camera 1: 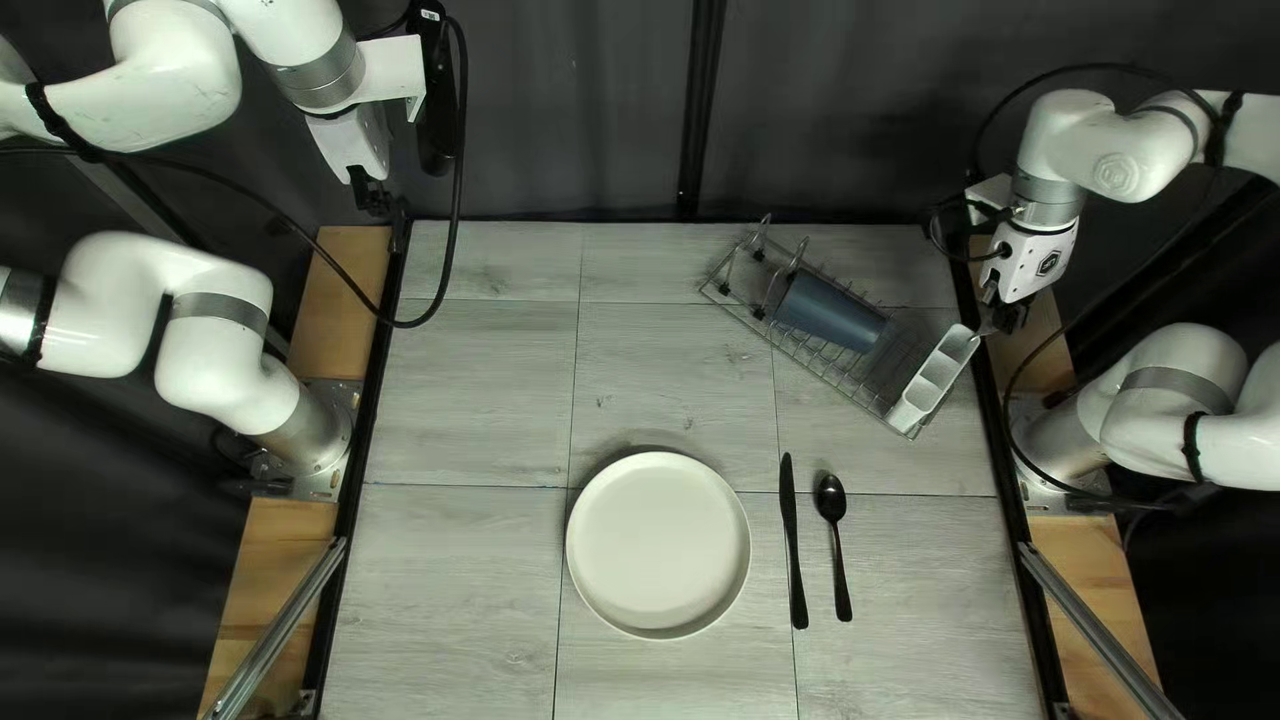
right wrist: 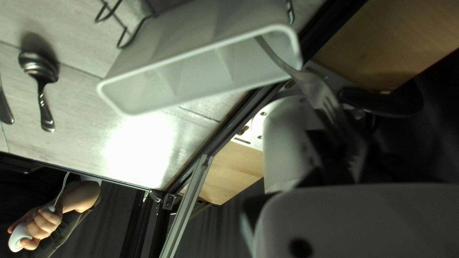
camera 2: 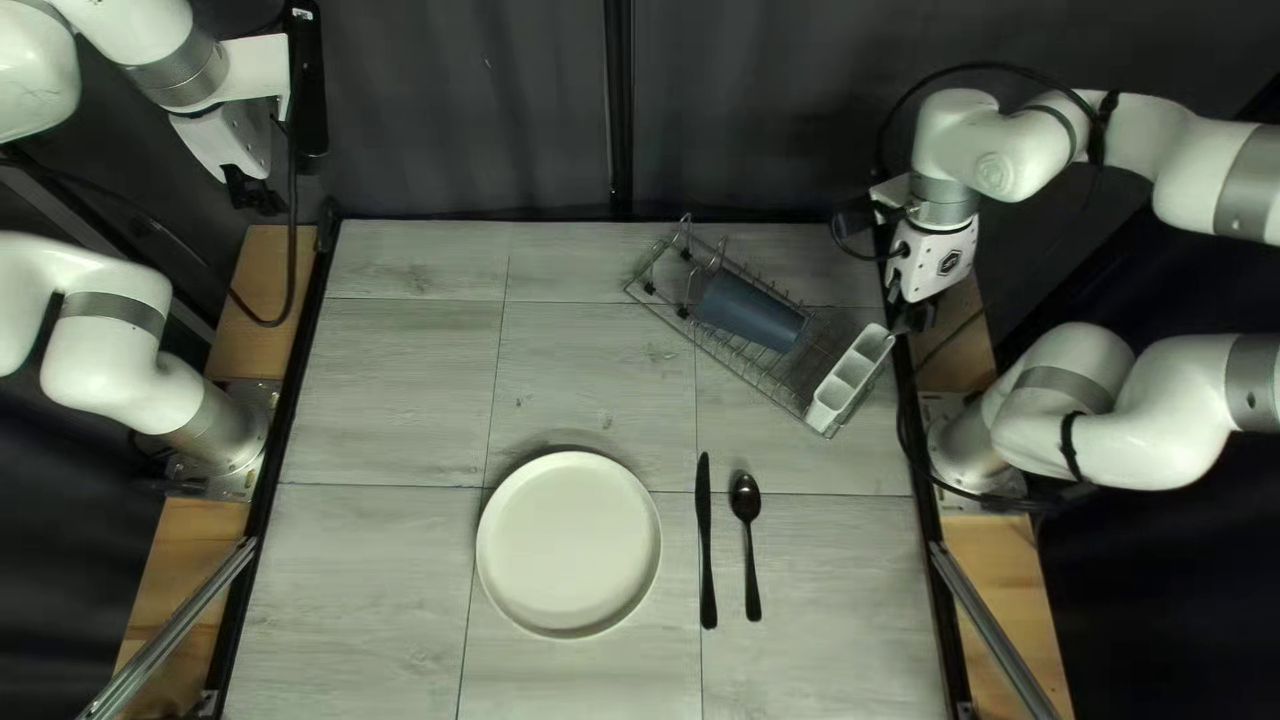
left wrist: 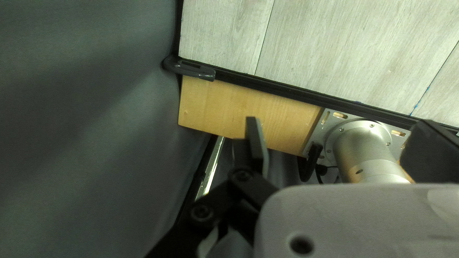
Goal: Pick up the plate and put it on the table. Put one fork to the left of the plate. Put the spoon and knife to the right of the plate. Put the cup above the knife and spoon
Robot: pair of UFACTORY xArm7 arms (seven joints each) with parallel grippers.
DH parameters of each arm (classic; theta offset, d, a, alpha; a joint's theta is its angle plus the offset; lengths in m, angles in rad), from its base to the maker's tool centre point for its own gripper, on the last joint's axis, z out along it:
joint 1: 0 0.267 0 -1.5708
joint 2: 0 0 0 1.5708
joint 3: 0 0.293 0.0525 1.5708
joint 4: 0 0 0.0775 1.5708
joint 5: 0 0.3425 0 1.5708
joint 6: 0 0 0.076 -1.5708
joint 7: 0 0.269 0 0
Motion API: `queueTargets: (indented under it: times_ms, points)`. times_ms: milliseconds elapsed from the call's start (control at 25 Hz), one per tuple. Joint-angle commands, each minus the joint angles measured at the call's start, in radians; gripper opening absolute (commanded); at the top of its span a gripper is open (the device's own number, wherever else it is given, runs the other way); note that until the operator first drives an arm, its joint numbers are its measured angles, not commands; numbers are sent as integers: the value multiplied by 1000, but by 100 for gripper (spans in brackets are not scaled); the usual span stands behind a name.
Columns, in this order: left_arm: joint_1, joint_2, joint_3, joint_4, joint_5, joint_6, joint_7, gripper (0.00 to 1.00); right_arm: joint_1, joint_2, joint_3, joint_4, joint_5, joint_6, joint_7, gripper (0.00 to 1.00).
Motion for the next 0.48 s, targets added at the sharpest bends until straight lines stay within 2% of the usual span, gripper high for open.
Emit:
queueTargets:
  times_ms: [40,200,360,480]
  points:
    - [0,0,0,0,0,0,0,100,23,-71,74,73,43,93,59,0]
    - [0,0,0,0,0,0,0,100,44,-83,138,189,69,176,105,0]
    - [0,0,0,0,0,0,0,100,66,-50,198,348,83,263,139,0]
    - [0,0,0,0,0,0,0,100,95,-3,216,427,122,279,141,0]
